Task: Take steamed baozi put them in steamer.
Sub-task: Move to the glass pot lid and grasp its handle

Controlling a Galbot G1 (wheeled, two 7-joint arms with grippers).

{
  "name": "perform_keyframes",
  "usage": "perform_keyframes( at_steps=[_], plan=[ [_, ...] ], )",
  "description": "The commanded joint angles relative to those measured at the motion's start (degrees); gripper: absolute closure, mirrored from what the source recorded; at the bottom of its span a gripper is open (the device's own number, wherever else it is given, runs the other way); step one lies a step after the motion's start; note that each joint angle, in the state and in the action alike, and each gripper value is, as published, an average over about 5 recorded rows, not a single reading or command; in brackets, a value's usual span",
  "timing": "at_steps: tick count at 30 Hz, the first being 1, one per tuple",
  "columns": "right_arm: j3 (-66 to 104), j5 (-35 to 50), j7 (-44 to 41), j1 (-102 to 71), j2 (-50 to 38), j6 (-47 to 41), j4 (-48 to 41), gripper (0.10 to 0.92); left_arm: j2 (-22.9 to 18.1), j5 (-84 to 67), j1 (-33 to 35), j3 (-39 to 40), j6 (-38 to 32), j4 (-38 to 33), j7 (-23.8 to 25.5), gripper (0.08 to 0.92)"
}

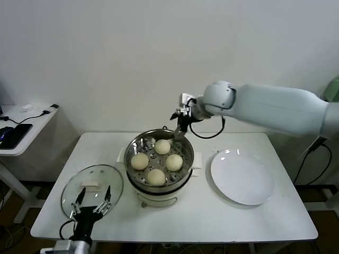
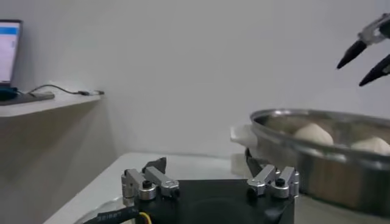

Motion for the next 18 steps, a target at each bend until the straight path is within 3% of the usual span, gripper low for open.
perform_keyframes(
  at_steps=[1, 5, 10, 18],
  plan=[
    [44.06, -11.64, 24.61, -36.77, -20.11, 4.98, 4.24, 0.202, 0.71, -1.91, -3.12, -1.06, -0.98, 1.64, -2.33, 0.177],
    [63.22, -17.1, 28.56, -59.64, -21.72, 9.84, 6.96, 0.203, 2.13, -2.58, -3.13, -1.2, -0.8, 2.28, -2.39, 0.177],
    [90.42, -20.65, 27.58, -88.59, -14.44, 18.52, 8.44, 0.203, 3.14, -1.74, -3.48, -0.94, -0.83, 3.28, -2.26, 0.177],
    [105.68, -23.9, 23.43, -109.45, -0.88, 32.86, 8.64, 0.203, 3.37, 2.35, -5.09, -0.77, -2.42, 5.43, -2.85, 0.177]
  ],
)
